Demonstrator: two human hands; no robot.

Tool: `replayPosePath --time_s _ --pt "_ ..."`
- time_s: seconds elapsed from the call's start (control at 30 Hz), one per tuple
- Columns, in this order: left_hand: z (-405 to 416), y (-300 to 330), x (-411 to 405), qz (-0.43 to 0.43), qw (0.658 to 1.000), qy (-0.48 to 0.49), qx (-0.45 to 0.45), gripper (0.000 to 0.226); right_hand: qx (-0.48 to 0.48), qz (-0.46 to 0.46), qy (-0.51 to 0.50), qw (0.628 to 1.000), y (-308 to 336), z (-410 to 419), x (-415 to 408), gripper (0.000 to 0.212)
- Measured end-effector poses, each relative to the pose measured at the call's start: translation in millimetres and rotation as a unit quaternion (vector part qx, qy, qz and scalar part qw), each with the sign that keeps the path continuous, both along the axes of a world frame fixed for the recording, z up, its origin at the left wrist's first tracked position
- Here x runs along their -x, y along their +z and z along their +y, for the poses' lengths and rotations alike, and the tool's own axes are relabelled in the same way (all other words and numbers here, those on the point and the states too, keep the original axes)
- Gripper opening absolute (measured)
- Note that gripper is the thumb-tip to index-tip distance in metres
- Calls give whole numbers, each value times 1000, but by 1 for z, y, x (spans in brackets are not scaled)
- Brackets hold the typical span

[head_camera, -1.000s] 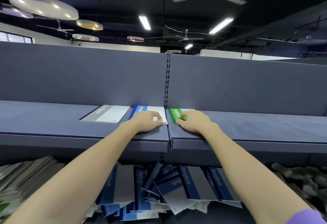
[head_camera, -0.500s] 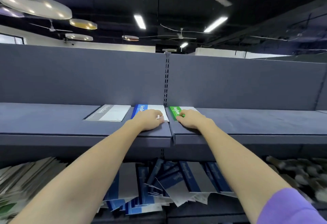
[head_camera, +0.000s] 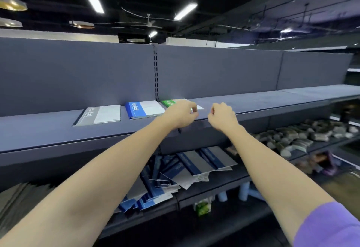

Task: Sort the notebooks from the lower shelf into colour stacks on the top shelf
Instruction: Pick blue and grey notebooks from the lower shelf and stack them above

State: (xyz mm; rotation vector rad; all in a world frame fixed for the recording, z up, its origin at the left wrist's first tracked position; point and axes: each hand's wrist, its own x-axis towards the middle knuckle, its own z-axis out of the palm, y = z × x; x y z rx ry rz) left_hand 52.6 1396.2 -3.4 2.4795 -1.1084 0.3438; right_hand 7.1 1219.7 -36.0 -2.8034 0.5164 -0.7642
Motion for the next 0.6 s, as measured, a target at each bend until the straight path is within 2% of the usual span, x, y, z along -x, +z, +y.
replayPosePath --time_s 0.1,0.2,0.4,0.6 --pt "-8 -11 28 -34 997 -73 -6 15 -37 12 -17 999 -17 -5 29 16" --pt "-7 -37 50 -59 992 -92 -70 20 -61 52 -20 997 -39 -1 49 19" --pt "42 -128 41 10 983 -20 -183 38 -95 162 34 982 -103 29 63 39" --pt "112 -200 25 97 973 63 -202 49 -117 245 105 957 -173 80 47 53"
